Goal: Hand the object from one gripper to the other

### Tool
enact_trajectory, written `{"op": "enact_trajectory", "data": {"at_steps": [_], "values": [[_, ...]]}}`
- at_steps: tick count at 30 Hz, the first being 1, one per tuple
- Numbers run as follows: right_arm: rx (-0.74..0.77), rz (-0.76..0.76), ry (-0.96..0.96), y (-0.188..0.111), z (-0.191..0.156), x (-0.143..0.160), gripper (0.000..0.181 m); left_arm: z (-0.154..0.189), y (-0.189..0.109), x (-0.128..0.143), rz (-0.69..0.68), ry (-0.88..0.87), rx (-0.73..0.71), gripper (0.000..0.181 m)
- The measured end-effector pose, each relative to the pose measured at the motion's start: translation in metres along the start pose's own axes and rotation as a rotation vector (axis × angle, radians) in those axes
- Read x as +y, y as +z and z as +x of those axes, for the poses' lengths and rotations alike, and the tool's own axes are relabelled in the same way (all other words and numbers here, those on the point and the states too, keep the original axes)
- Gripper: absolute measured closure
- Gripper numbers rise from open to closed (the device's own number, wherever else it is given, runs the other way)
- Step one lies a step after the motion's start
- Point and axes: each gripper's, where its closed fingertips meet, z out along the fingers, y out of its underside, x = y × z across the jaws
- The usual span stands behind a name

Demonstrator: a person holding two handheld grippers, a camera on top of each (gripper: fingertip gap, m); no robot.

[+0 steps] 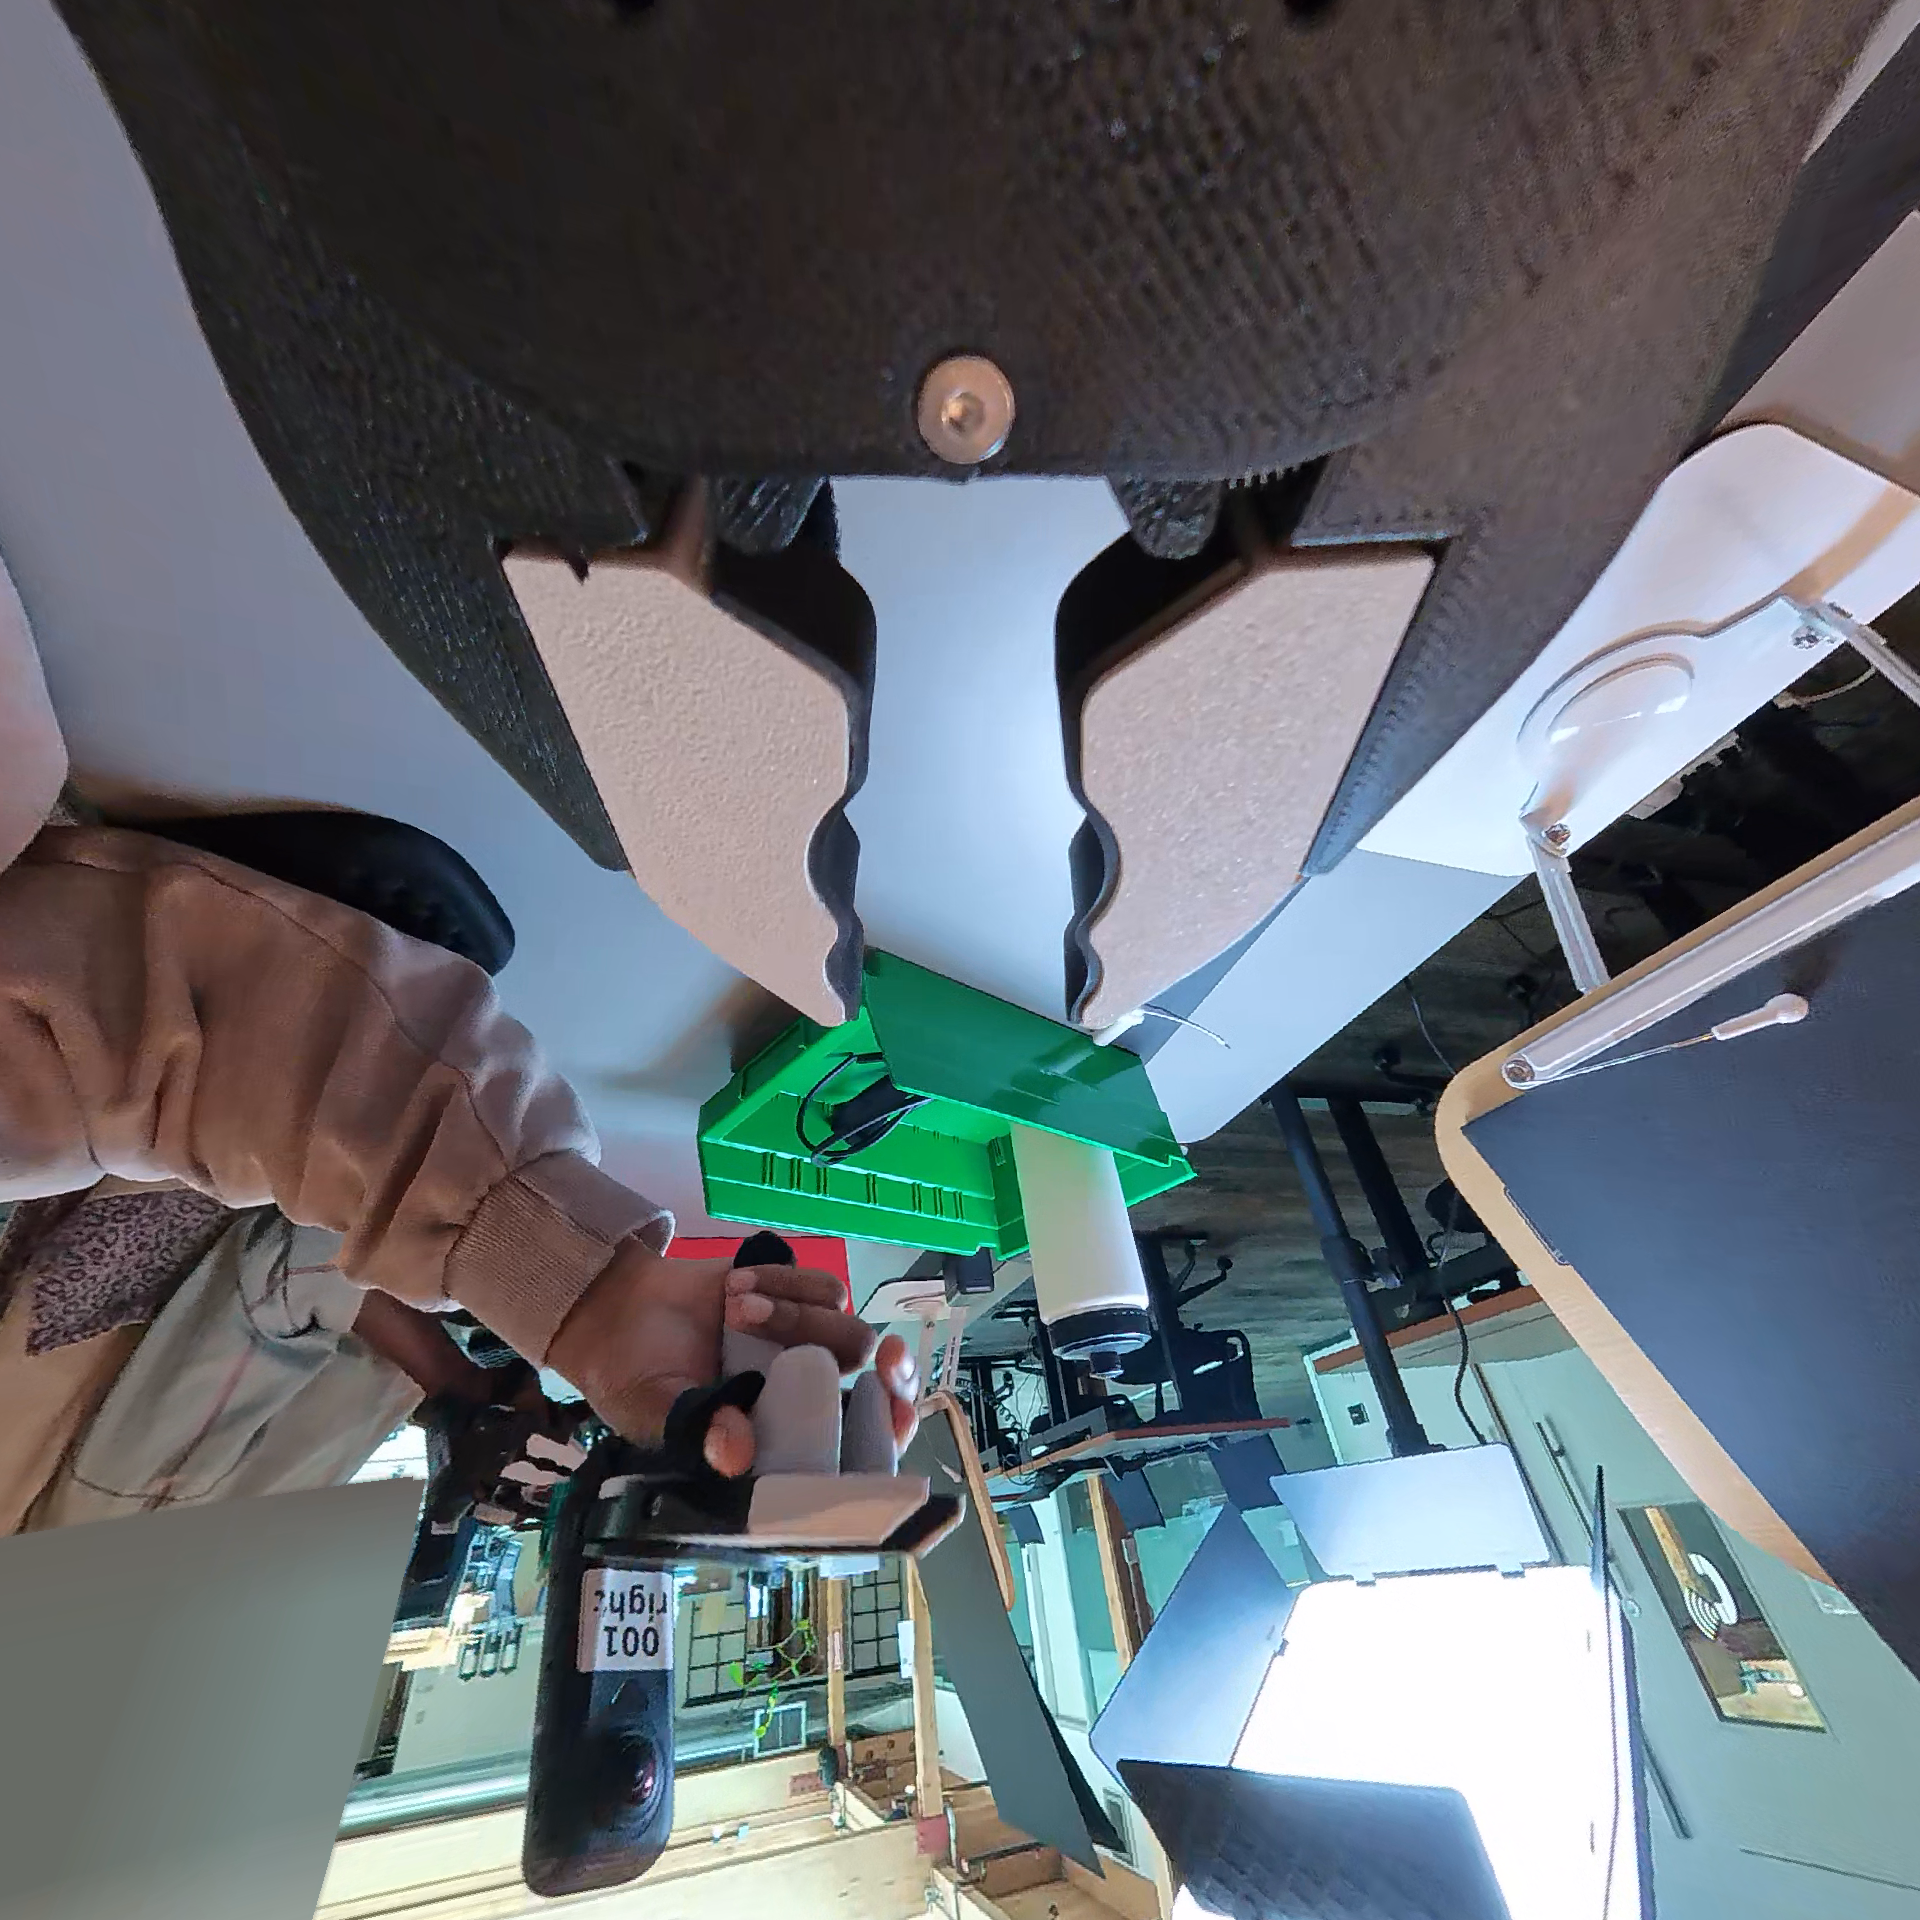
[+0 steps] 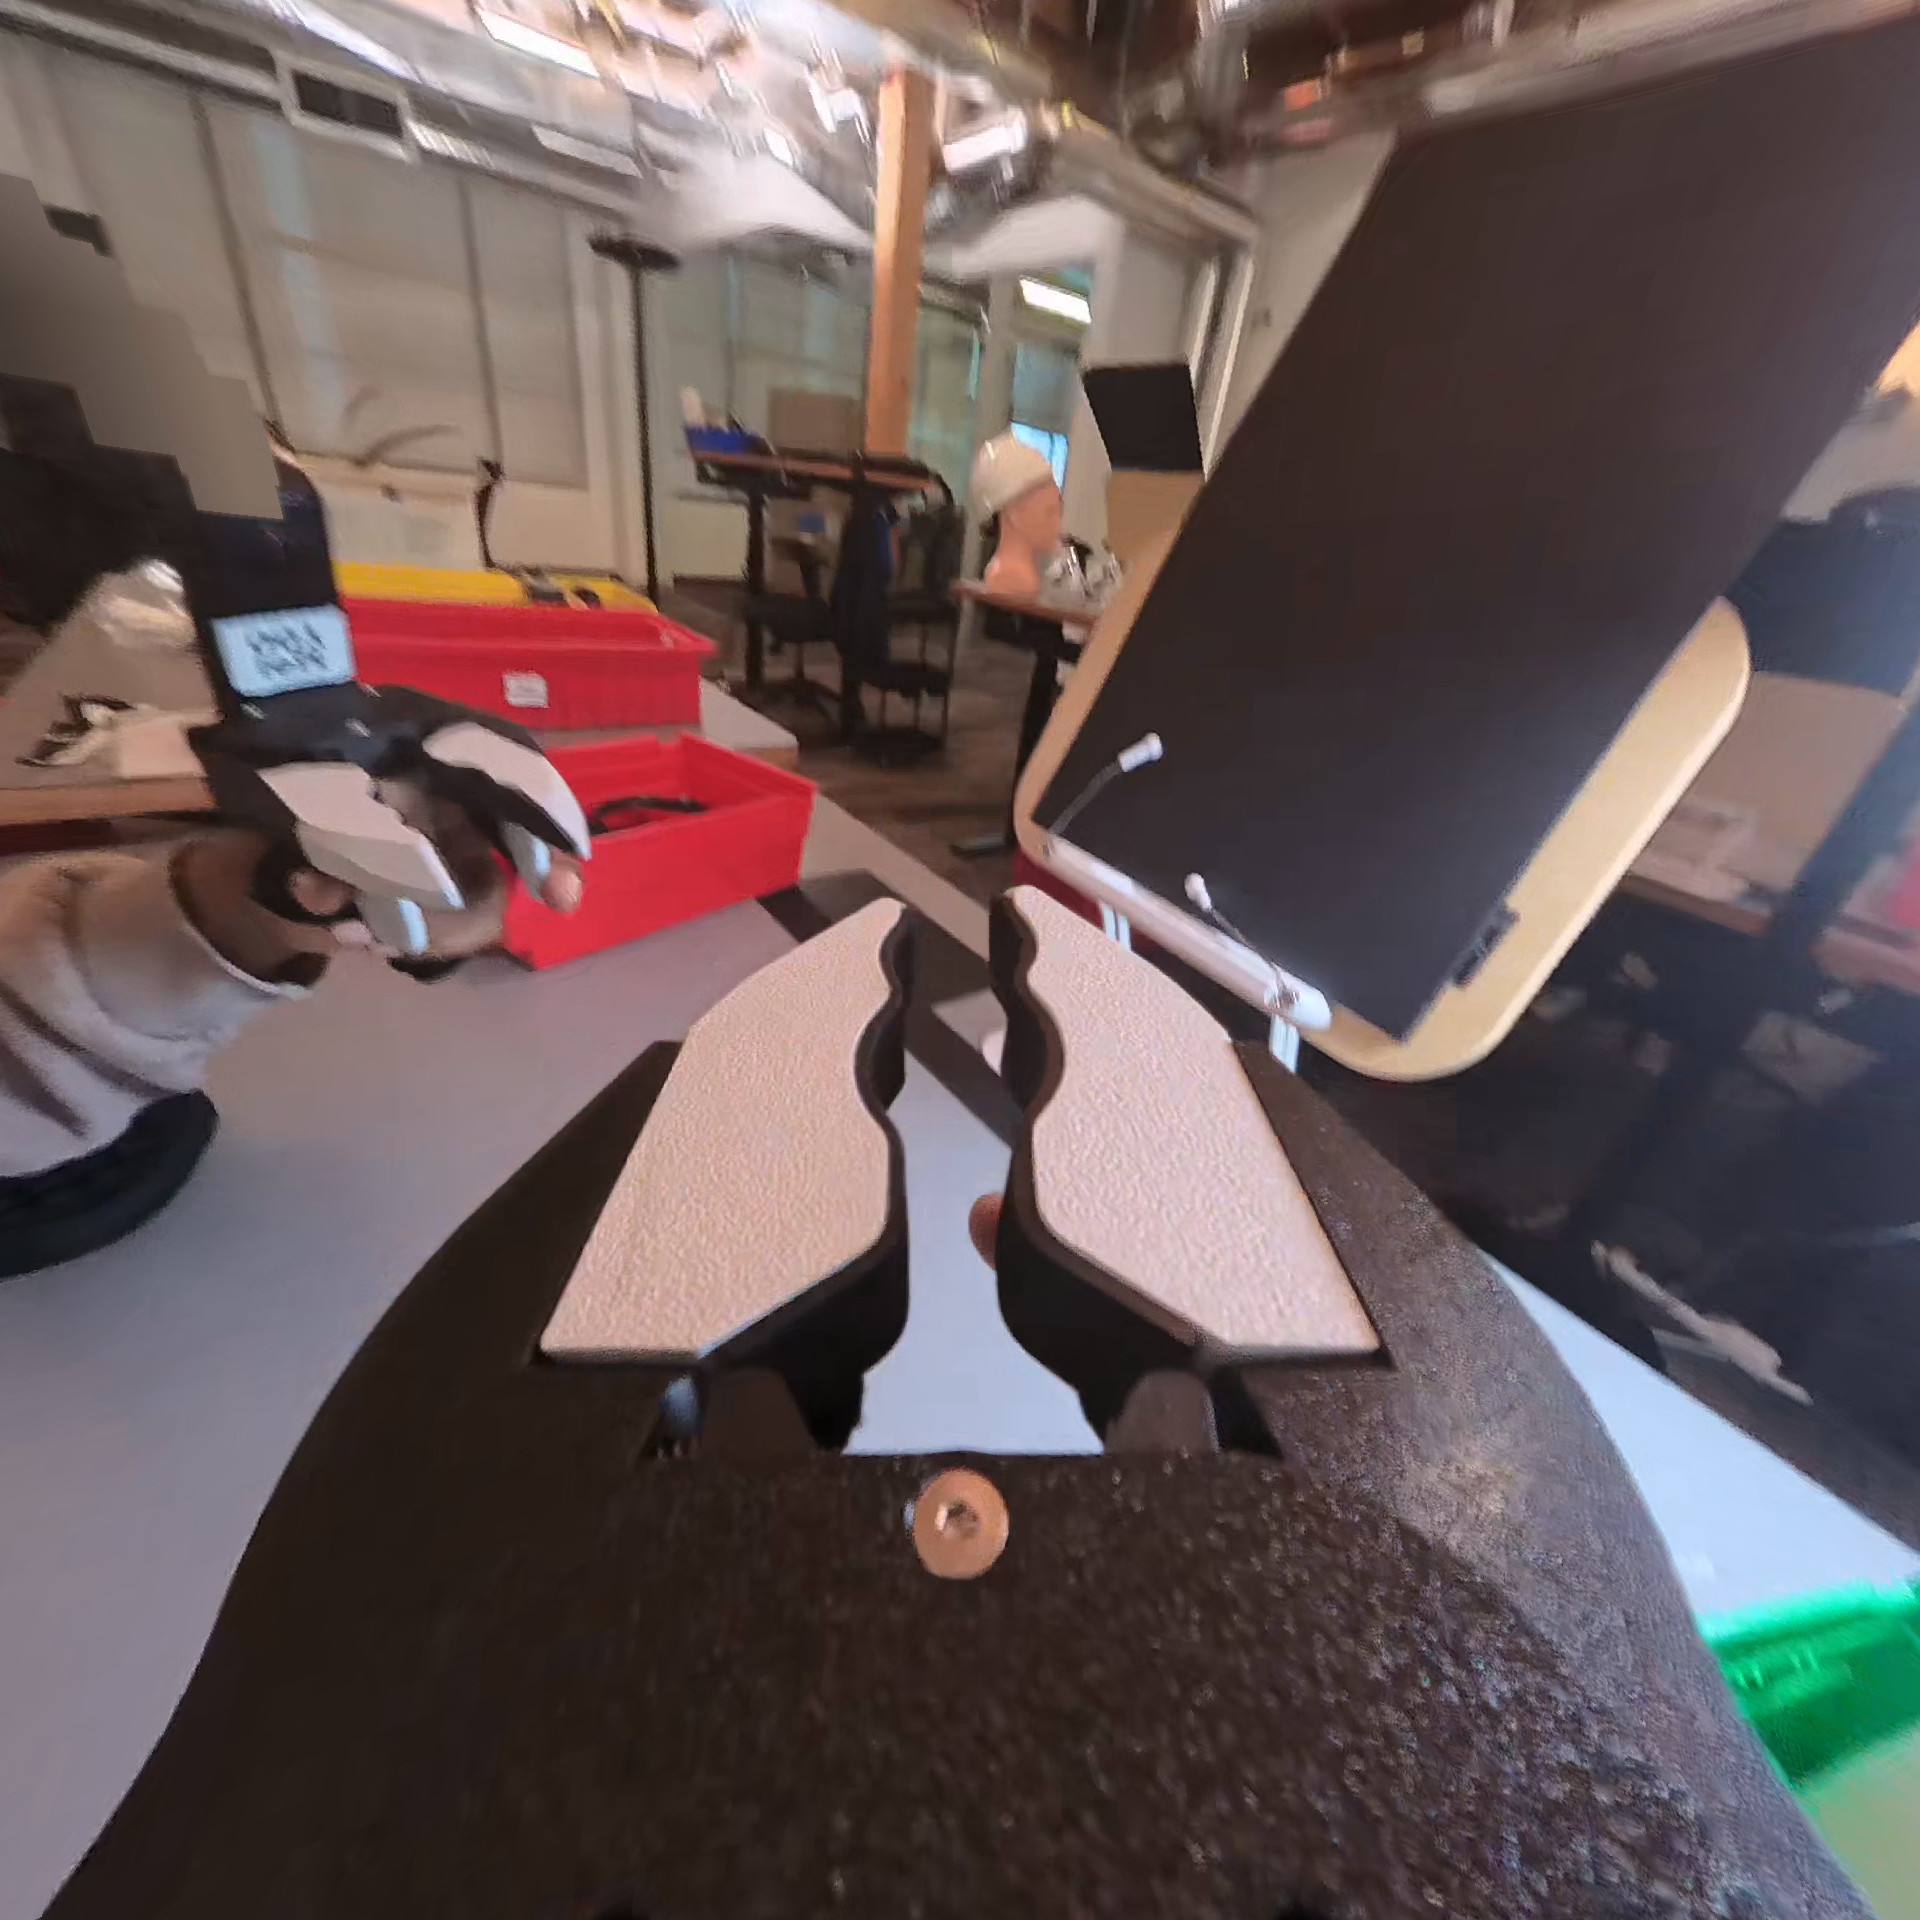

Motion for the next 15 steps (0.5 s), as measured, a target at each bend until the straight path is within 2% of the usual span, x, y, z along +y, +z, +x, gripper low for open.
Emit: {"op": "enact_trajectory", "data": {"at_steps": [4, 7, 10, 15], "values": [[0.108, -0.254, 0.008, 0.017, 0.023, 0.056, 0.160, -0.007, -0.005, -0.002, -0.001, 0.014, -0.032, 0.144], [0.207, -0.503, 0.080, 0.029, 0.043, 0.110, 0.151, -0.018, -0.012, -0.008, 0.002, 0.038, -0.077, 0.144], [0.365, -0.730, 0.202, 0.041, 0.079, 0.161, 0.139, -0.031, -0.019, -0.014, 0.020, 0.033, -0.114, 0.145], [0.702, -0.949, 0.402, 0.048, 0.154, 0.231, 0.121, -0.050, -0.040, -0.017, 0.030, 0.023, -0.178, 0.145]]}}
